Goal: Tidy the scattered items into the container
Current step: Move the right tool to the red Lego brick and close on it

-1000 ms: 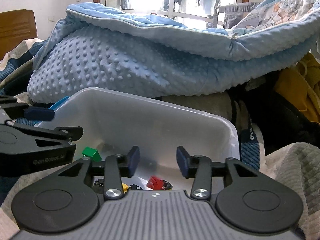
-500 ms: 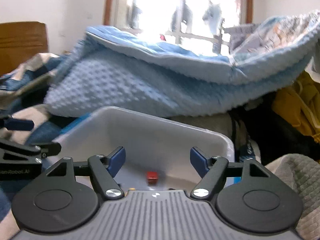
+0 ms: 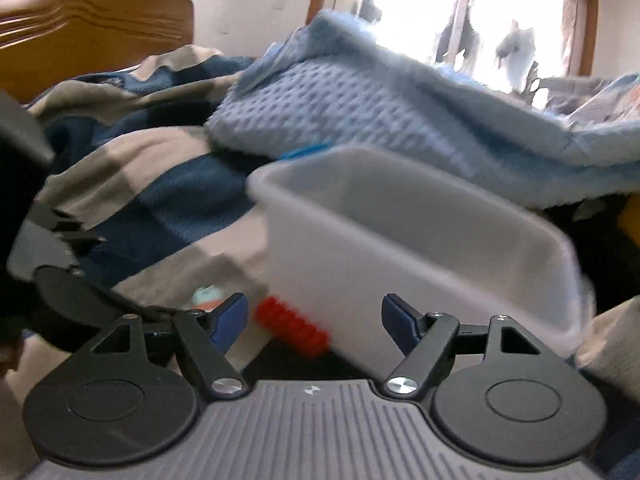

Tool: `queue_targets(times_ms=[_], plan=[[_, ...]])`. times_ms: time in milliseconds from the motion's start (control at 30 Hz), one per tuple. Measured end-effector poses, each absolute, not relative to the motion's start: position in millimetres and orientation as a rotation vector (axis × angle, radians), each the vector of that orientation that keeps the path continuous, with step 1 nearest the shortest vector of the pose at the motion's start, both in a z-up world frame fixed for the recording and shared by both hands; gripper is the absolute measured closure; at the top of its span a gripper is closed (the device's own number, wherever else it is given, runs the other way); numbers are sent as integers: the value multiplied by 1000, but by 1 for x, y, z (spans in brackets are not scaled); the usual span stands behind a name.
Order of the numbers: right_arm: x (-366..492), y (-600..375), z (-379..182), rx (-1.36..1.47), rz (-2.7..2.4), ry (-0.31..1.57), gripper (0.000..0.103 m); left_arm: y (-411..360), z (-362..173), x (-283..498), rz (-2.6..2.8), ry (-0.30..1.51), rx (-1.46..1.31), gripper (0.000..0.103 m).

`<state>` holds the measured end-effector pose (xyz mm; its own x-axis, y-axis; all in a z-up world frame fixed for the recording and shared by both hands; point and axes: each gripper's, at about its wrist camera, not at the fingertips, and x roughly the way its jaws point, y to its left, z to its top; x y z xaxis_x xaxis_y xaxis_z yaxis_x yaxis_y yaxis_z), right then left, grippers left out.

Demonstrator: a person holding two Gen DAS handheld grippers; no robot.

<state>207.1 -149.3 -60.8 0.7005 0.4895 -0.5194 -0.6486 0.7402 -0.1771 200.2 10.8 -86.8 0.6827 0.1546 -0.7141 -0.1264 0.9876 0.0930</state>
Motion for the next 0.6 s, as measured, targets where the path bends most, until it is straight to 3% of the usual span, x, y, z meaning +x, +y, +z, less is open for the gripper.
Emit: queue_targets(times_ms=[433,600], plan=[[267,-143,-118,-344,784,617,28,19,-102,210,196,823,91,30],[280,-135,-134,-358,822,651,35,29,-106,215,185,835,60,30]])
